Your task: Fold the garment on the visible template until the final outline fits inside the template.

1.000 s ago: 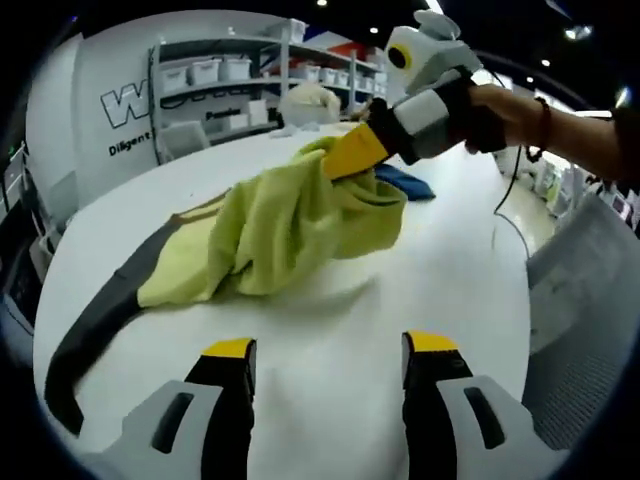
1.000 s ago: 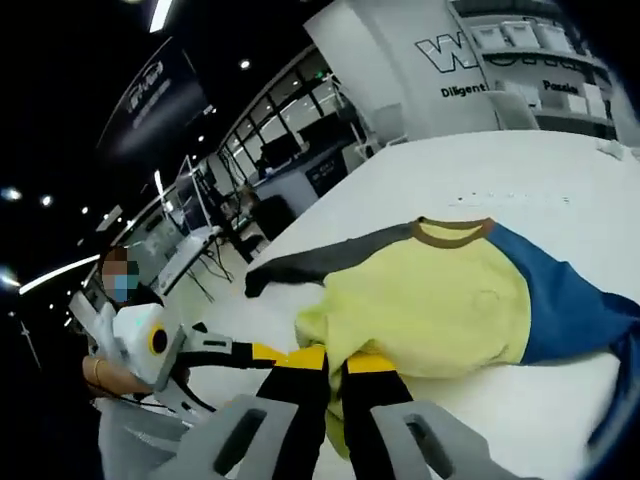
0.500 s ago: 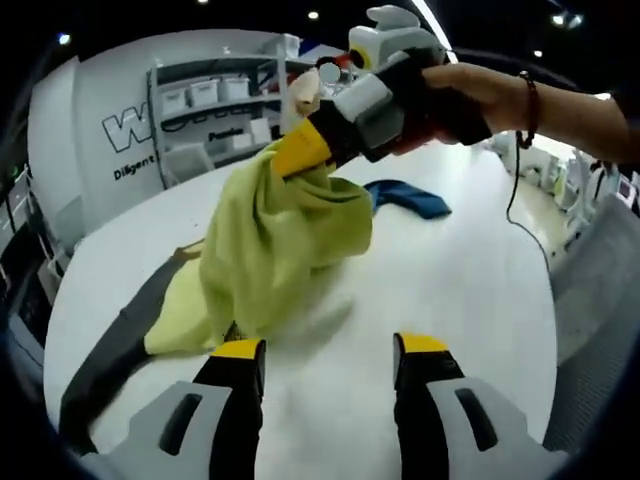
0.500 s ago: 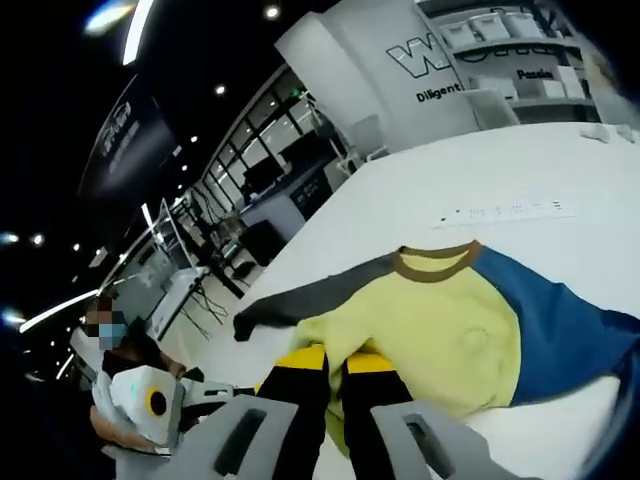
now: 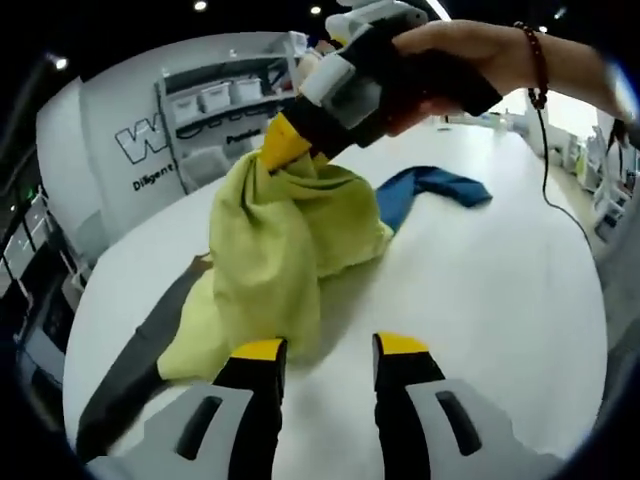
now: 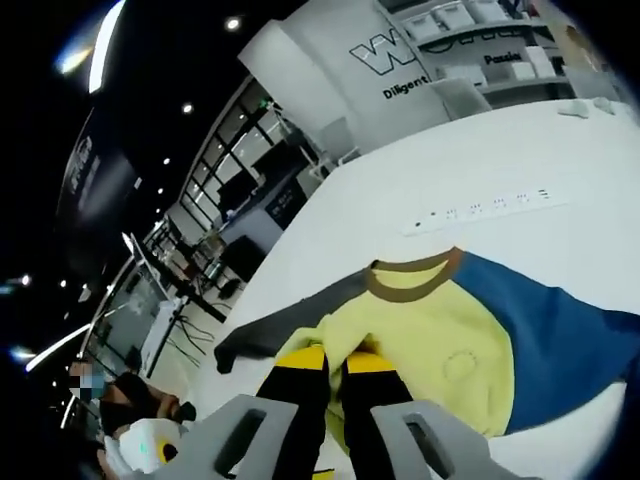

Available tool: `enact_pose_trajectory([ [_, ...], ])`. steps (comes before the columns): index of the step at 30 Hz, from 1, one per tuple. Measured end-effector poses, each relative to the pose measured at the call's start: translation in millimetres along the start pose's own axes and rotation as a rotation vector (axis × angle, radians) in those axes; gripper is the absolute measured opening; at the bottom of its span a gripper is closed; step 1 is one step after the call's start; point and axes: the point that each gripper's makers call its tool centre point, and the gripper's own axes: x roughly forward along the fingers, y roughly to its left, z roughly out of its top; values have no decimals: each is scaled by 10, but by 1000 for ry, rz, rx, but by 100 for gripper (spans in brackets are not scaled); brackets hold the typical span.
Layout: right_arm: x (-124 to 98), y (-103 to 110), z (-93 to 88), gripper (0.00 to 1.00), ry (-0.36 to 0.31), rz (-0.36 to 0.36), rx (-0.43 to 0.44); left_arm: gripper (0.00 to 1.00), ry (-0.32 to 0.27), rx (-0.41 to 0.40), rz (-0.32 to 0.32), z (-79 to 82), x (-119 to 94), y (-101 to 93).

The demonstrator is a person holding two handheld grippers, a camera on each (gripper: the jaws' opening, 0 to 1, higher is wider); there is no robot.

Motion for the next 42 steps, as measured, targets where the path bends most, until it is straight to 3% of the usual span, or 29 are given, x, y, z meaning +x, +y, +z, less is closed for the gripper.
enact_pose_trajectory([
  [5, 84, -114, 12, 0, 0, -28, 39, 31, 1, -16, 32, 8, 123, 49],
  [8, 132, -174, 28, 0, -2, -40, 51, 28, 25, 21, 44, -19, 200, 70],
  [10, 164, -211, 33, 0, -2, -49, 59, 26, 44, -32, 40, -54, 235, 89],
  [15, 231, -304, 34, 0, 0, -64, 63, 16, 43, -80, 59, -56, 275, 214],
  [19, 275, -390, 25, 0, 4, -85, 58, 15, 40, -121, 54, -48, 300, 248],
  [23, 290, -479, -12, 0, 20, -115, 4, 11, 35, -162, 40, -42, 300, 250],
  [26, 292, -511, -35, 0, 21, -122, -24, 2, 25, -187, 24, -28, 272, 250],
  [32, 256, -553, -57, 1, 14, -132, -60, 1, 13, -212, 12, 4, 213, 287],
  [42, -57, -574, -35, 17, -25, -153, -154, 1, -29, -240, -11, 196, 84, 384],
])
